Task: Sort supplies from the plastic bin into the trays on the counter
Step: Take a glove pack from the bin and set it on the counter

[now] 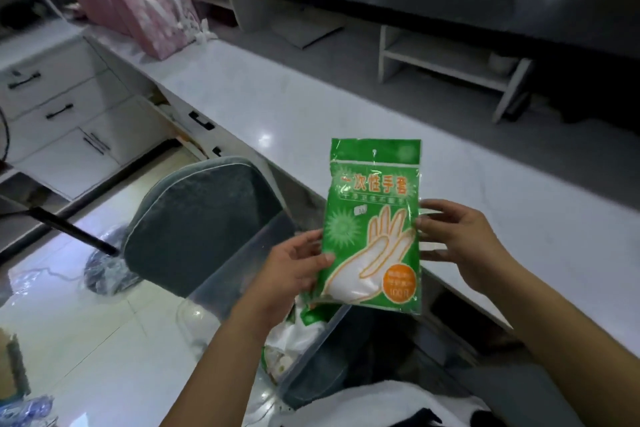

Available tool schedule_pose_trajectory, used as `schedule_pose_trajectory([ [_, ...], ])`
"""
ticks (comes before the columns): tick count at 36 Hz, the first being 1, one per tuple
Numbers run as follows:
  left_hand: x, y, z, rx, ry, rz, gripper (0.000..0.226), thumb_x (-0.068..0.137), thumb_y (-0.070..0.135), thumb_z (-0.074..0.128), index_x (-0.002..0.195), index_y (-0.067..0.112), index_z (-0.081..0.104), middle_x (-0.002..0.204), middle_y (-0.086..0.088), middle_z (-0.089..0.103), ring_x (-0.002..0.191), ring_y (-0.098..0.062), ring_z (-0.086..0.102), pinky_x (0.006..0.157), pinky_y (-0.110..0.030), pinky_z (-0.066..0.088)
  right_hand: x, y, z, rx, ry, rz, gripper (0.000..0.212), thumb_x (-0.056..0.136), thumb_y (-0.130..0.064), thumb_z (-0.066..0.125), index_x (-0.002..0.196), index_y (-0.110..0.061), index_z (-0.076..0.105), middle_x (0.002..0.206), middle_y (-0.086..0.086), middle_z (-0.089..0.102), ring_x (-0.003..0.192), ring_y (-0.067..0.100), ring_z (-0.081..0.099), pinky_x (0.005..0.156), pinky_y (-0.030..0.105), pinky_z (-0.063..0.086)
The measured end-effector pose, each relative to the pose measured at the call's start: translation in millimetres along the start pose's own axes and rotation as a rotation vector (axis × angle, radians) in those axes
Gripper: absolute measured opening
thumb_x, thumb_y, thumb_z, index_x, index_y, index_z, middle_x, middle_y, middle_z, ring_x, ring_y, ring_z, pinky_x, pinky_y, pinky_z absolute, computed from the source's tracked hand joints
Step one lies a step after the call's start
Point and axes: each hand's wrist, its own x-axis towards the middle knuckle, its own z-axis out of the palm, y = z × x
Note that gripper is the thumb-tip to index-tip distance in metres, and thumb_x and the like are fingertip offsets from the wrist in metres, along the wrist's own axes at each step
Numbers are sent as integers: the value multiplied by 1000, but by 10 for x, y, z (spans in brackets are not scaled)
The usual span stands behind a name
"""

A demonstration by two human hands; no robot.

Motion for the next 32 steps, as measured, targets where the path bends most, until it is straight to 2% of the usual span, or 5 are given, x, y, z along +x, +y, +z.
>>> schedule_pose_trajectory([
  [8, 483, -128, 961, 100, -134, -88, 36, 82, -7, 70, 113, 11, 69, 94, -9, 77, 76, -20, 73, 64, -32, 58, -248, 146, -764, -151, 288, -57, 65, 82, -5, 73, 137, -31, 49, 113, 5, 65, 90, 22, 71, 63, 38, 60],
  [12, 829, -66, 1502, 185, -197, -72, 32, 84, -6, 69, 110, 13, 67, 83, -6, 77, 69, -18, 72, 58, -31, 58, -148, 89, -1093, -371, 367, -111, 64, 75, -15, 81, 132, -29, 57, 126, 6, 62, 101, 25, 66, 84, 48, 57],
  [17, 1154, -166, 1981, 508, -199, 34, 60, 82, -9, 66, 136, 14, 54, 113, -17, 66, 90, -31, 67, 73, -43, 57, 37, 168, -1338, -770, 401, -66, 75, 71, -36, 82, 139, -27, 51, 143, 7, 46, 124, 31, 49, 103, 45, 43],
  [23, 1230, -530, 2060, 1176, -369, 266, 66, 82, 19, 71, 144, 22, 49, 145, -8, 49, 131, -26, 49, 105, -28, 38, 52, 461, -1455, -1190, 243, 86, 69, 77, -55, 61, 142, -38, 42, 152, 0, 37, 135, 32, 34, 104, 47, 38],
  [32, 951, -587, 1626, 1242, -350, 279, 69, 89, 30, 65, 151, 32, 35, 164, -6, 21, 149, -24, 20, 121, -39, 21, -20, 297, -1269, -1322, 165, -30, 68, 85, -56, 59, 146, -35, 39, 158, 5, 30, 143, 31, 26, 112, 48, 29],
])
